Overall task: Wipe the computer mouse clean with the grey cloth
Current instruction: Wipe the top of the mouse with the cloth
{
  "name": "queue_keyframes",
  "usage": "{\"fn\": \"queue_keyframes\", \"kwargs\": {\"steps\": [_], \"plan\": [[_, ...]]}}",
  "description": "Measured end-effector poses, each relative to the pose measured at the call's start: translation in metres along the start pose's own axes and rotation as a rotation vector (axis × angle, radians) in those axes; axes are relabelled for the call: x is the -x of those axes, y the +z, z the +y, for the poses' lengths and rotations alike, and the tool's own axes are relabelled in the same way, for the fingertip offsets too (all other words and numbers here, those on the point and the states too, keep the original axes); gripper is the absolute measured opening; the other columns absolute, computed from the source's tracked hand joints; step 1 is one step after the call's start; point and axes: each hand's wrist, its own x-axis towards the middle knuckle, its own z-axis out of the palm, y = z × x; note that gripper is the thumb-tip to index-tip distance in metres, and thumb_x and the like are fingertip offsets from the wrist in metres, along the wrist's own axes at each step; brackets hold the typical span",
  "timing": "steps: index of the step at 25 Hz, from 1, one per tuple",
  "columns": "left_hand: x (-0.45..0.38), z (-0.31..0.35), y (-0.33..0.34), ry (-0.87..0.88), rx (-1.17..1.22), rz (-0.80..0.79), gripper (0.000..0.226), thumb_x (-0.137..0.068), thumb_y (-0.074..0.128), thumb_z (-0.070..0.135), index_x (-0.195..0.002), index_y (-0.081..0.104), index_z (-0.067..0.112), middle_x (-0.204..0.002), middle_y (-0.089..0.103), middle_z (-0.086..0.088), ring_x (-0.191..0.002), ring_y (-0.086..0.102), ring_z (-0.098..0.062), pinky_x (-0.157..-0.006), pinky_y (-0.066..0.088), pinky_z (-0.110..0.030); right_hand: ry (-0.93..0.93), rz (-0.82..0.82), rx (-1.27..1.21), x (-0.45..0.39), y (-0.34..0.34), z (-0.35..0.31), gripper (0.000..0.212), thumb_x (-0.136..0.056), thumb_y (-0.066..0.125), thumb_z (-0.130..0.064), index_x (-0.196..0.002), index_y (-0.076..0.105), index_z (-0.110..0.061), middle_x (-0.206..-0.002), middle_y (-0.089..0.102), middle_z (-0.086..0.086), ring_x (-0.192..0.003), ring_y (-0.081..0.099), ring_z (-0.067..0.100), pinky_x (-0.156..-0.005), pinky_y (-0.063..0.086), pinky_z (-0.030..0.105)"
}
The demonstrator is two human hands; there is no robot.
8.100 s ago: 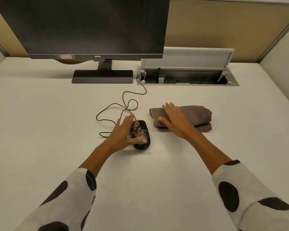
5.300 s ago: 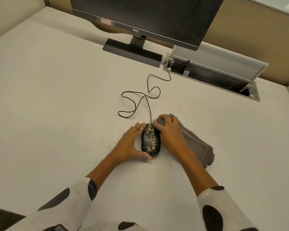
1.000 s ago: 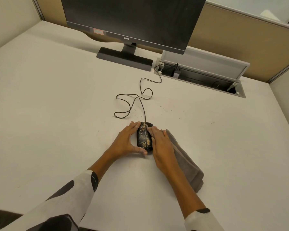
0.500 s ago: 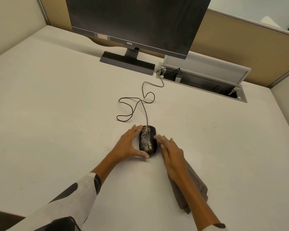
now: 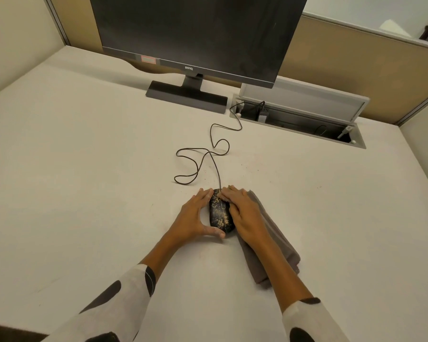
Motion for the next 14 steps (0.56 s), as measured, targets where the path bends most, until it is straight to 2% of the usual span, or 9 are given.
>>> {"fn": "queue_keyframes", "kwargs": {"steps": [4, 8, 12, 14], "plan": [[-0.001, -0.003, 0.002, 0.011, -0.001, 0.010, 0.116, -0.052, 0.083, 0.049, -0.144, 0.018, 0.023, -0.155, 0.019, 0.000, -0.143, 0.007, -0.012, -0.116, 0.010, -0.036, -0.059, 0.018, 0.028, 0.037, 0.005, -0.004, 0.042, -0.092, 0.045, 0.005, -0.132, 0.048, -0.007, -0.143, 0.043, 0.010, -0.138, 0.029, 0.016, -0.118, 0.013, 0.035], [-0.003, -0.005, 0.003, 0.028, -0.037, 0.013, 0.108, -0.061, 0.080, 0.045, -0.144, 0.016, 0.020, -0.155, 0.019, -0.002, -0.144, 0.008, -0.016, -0.116, 0.012, -0.038, -0.149, 0.049, 0.172, 0.070, 0.018, -0.005, 0.047, -0.091, 0.048, 0.005, -0.135, 0.042, -0.008, -0.145, 0.037, 0.005, -0.139, 0.026, 0.018, -0.119, 0.008, 0.033], [-0.002, -0.006, 0.003, 0.040, -0.043, 0.014, 0.102, -0.066, 0.078, 0.041, -0.144, 0.015, 0.021, -0.155, 0.019, -0.004, -0.144, 0.008, -0.016, -0.117, 0.013, -0.040, -0.192, 0.082, 0.431, 0.090, 0.028, -0.005, 0.060, -0.083, 0.059, 0.002, -0.138, 0.040, -0.016, -0.147, 0.038, 0.001, -0.138, 0.027, 0.020, -0.113, 0.006, 0.056], [-0.002, -0.006, 0.002, 0.044, -0.047, 0.014, 0.101, -0.067, 0.078, 0.039, -0.144, 0.015, 0.020, -0.155, 0.018, -0.004, -0.144, 0.009, -0.017, -0.117, 0.013, -0.040, -0.194, 0.051, 0.483, 0.090, 0.024, -0.004, 0.070, -0.075, 0.064, 0.004, -0.137, 0.041, -0.018, -0.146, 0.039, -0.001, -0.137, 0.029, 0.021, -0.110, 0.015, 0.067]]}}
